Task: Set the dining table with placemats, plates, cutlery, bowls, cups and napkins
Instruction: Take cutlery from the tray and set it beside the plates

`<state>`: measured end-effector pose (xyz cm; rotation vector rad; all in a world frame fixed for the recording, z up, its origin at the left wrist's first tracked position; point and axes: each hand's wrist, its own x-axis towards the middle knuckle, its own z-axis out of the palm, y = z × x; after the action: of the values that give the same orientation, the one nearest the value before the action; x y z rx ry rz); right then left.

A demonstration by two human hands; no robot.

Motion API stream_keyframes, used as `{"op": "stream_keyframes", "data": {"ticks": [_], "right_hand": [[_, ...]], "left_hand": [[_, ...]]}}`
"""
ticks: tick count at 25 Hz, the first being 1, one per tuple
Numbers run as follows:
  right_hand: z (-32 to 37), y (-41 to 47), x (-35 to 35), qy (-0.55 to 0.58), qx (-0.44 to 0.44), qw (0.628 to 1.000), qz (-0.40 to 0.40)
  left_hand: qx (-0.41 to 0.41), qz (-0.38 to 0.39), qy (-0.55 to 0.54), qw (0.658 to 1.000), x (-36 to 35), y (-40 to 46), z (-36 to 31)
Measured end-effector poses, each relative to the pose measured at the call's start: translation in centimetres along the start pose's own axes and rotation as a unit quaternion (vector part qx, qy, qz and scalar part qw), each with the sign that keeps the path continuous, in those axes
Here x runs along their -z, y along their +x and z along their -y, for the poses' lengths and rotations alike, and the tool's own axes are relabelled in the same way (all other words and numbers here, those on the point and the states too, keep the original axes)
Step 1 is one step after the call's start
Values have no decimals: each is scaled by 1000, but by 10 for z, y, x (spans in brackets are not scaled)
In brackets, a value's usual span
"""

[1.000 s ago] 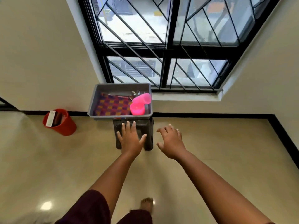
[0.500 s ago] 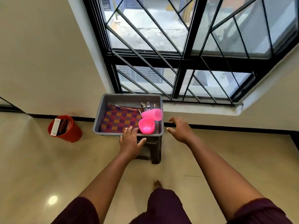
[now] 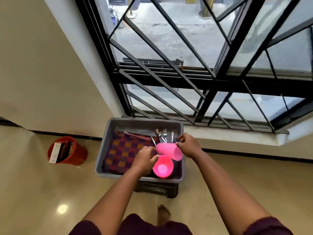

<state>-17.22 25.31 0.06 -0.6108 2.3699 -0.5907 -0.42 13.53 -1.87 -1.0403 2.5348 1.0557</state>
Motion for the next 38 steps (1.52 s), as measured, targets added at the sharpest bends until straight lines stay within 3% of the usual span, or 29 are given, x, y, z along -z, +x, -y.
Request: {"op": "stream_keyframes", "data": {"ticks": [5, 10, 17, 21, 24, 31, 34, 38], "right_hand": [[7, 86, -21, 20, -30, 999, 17], [-16, 178, -64, 2, -100, 995, 21], [-39, 257, -125, -86, -141, 986, 9], [-38, 278, -138, -105, -165, 981, -14], [-39, 279, -143, -99, -184, 978, 8], [-22, 263, -124, -38, -146, 986, 78], [-7, 235, -102, 0, -105, 994, 31], [18, 192, -67, 71, -32, 992, -103]], "left_hand": [[43, 38, -73, 996, -12, 95, 2], [45, 57, -56, 996, -49, 198, 13], [81, -18, 29, 996, -104, 294, 34], [100, -67, 84, 989, -122, 306, 32], [102, -57, 72, 991, -130, 307, 32], [123, -88, -136, 979, -102, 289, 43], [135, -120, -197, 963, -74, 266, 36], [124, -156, -261, 944, -28, 230, 18]]}}
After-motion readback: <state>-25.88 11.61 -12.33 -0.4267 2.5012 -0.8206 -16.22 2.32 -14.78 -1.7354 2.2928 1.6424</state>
